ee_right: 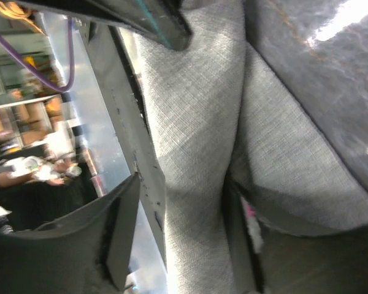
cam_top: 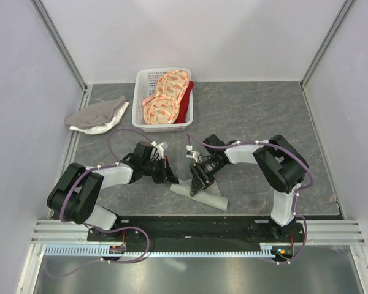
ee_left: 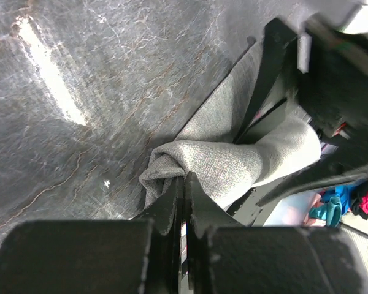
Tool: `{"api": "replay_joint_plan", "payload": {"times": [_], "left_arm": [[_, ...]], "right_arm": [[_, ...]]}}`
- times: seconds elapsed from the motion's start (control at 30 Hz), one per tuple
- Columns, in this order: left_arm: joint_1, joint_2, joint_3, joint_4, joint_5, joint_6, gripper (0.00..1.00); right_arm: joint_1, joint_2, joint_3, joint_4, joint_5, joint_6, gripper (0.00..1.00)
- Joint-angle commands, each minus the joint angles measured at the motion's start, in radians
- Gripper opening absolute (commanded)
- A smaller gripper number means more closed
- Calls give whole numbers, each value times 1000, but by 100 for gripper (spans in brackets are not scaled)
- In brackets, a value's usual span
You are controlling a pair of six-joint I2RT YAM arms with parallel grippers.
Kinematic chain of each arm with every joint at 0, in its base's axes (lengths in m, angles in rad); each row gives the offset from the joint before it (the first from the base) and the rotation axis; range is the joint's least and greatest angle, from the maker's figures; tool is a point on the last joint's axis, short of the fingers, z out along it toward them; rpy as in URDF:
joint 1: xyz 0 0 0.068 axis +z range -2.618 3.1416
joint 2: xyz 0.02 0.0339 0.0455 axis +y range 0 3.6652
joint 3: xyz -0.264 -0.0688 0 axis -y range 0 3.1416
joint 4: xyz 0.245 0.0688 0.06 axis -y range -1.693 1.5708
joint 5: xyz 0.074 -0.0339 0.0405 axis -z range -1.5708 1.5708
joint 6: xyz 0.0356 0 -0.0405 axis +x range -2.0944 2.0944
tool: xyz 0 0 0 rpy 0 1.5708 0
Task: Fold the napkin, place the utensils inside, and roll it up
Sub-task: Roll the napkin with the utensil
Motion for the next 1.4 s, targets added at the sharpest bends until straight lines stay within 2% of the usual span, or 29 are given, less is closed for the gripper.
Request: {"api": "replay_joint_plan", "payload": {"times": [0.0, 0.17, 0.2, 0.27, 0.3, 0.4, 0.5, 0.57, 0.73, 1.17, 1.37], "left_arm": [[-6, 36, 30, -33, 12, 1, 2], [-6, 91, 70, -86, 15, 9, 2], [-6, 94, 75, -116, 5, 10, 2], [-6, 99, 92, -156, -3, 12, 2], [-6, 99, 96, -167, -11, 15, 2], [-4, 97, 115, -199, -20, 21, 2], [-3, 110, 130, -224, -20, 30, 2], [-3, 125, 138, -228, -17, 36, 2], [-3, 143, 147, -230, 0, 36, 2], [-1, 142, 164, -248, -3, 45, 2], [-3, 142, 173, -253, 0, 53, 2]], "right_arm": [[-4, -120, 34, -54, 209, -46, 66], [27, -322, 29, -86, 399, -45, 73], [60, -353, 22, -78, 511, -45, 73], [102, -446, -4, -69, 628, -56, 74], [163, -474, -15, -59, 757, -59, 74], [295, -545, -52, -39, 1004, -72, 75], [400, -565, -81, -23, 1150, -76, 73], [458, -550, -90, -22, 1183, -74, 67], [516, -464, -89, -14, 1207, -69, 55], [527, -354, -101, 3, 1148, -91, 51], [512, -305, -98, -11, 1134, -82, 56]]}}
